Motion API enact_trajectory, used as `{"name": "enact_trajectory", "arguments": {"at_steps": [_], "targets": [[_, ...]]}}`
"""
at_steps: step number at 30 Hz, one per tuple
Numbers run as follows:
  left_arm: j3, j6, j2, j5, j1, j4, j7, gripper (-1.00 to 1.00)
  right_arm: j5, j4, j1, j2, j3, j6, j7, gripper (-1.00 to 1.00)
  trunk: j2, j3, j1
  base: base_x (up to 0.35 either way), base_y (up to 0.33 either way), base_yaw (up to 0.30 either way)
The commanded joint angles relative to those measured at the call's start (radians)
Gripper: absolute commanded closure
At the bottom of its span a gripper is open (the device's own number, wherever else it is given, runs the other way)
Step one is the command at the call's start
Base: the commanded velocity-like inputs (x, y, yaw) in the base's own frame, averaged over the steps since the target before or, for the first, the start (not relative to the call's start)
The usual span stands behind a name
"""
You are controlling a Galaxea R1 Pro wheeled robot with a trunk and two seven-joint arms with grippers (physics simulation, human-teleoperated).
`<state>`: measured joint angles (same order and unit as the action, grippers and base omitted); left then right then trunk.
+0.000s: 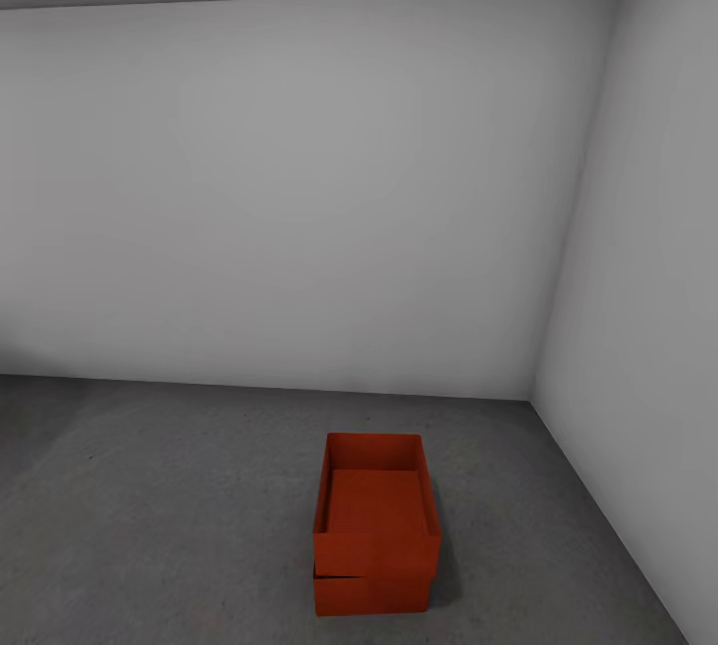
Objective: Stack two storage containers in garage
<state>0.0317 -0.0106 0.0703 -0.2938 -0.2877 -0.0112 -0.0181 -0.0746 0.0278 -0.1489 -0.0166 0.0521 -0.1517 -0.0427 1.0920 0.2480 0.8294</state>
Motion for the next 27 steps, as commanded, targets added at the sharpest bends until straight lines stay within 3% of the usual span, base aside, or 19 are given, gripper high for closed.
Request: {"name": "enact_trajectory", "arguments": {"at_steps": [1, 27], "targets": [[0.004, -0.001, 0.000, -0.007, -0.001, 0.000, -0.002, -1.00, -0.010, 0.003, -0.001, 0.000, 0.005, -0.005, -0.004, -1.00, 0.001, 0.001, 0.000, 0.000, 0.000, 0.000], [0.003, -0.002, 0.002, -0.007, -0.001, 0.000, -0.001, -1.00, 0.008, 0.003, -0.001, 0.001, -0.006, -0.006, -0.015, -1.00, 0.001, 0.001, 0.000, 0.000, 0.000, 0.000]]}}
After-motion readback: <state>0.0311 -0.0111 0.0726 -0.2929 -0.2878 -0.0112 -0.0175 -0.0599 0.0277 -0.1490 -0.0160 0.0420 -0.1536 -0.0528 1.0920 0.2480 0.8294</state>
